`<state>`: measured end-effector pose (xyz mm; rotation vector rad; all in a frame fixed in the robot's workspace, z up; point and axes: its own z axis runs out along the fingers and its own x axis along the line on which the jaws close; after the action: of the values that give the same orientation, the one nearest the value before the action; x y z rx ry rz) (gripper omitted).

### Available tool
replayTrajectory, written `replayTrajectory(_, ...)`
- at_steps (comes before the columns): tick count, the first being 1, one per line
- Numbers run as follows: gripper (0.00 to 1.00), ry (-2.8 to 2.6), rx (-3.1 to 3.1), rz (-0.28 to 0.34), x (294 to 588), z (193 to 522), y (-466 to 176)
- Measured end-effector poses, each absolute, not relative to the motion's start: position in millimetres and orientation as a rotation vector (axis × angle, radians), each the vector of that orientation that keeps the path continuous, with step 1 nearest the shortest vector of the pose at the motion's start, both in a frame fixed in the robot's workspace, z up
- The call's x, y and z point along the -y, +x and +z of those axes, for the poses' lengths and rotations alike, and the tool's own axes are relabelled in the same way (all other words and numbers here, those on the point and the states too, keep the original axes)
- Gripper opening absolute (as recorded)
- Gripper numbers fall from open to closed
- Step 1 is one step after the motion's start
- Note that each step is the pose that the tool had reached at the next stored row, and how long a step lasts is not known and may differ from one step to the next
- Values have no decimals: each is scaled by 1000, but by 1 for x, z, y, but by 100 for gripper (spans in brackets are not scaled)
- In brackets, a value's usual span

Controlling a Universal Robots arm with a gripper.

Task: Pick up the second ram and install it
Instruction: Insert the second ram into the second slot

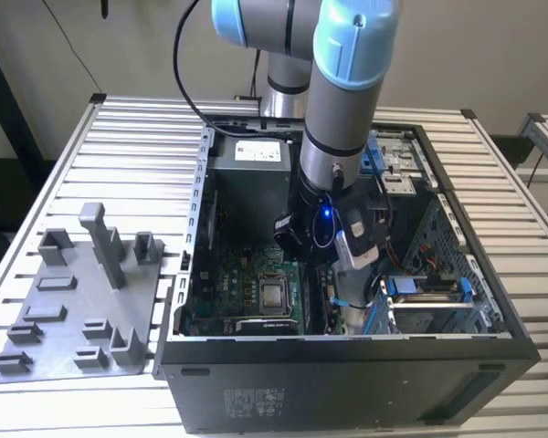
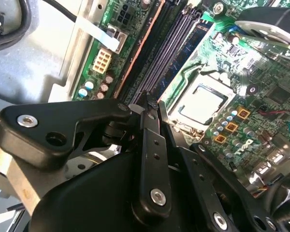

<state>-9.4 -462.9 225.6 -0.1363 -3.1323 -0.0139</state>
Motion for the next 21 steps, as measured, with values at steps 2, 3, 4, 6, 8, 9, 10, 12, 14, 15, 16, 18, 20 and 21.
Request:
replayTrajectory(2, 14, -136, 3132, -14, 463, 225, -9)
replayTrajectory(3, 14, -136, 3132, -15, 463, 225, -8)
replayTrajectory(4, 14, -136, 3132, -15, 463, 225, -8)
replayTrajectory(6, 14, -136, 3132, -14, 463, 225, -8)
replayTrajectory(8, 14, -133, 3133, -14, 463, 225, -8)
replayTrajectory(9, 14, -125, 3135, -15, 463, 225, -8)
replayTrajectory(10, 14, -113, 3137, -15, 463, 225, -8)
replayTrajectory(12, 14, -76, 3143, -15, 463, 225, -8)
replayTrajectory(14, 14, -36, 3152, -15, 464, 225, -8)
replayTrajectory(15, 14, -20, 3157, -15, 464, 225, -8)
replayTrajectory(16, 14, -12, 3161, -16, 464, 225, -8)
replayTrajectory(18, 14, -10, 3164, -16, 464, 225, -9)
replayTrajectory(20, 14, -10, 3167, -16, 464, 225, -10)
replayTrajectory(21, 14, -10, 3168, -17, 465, 225, -11)
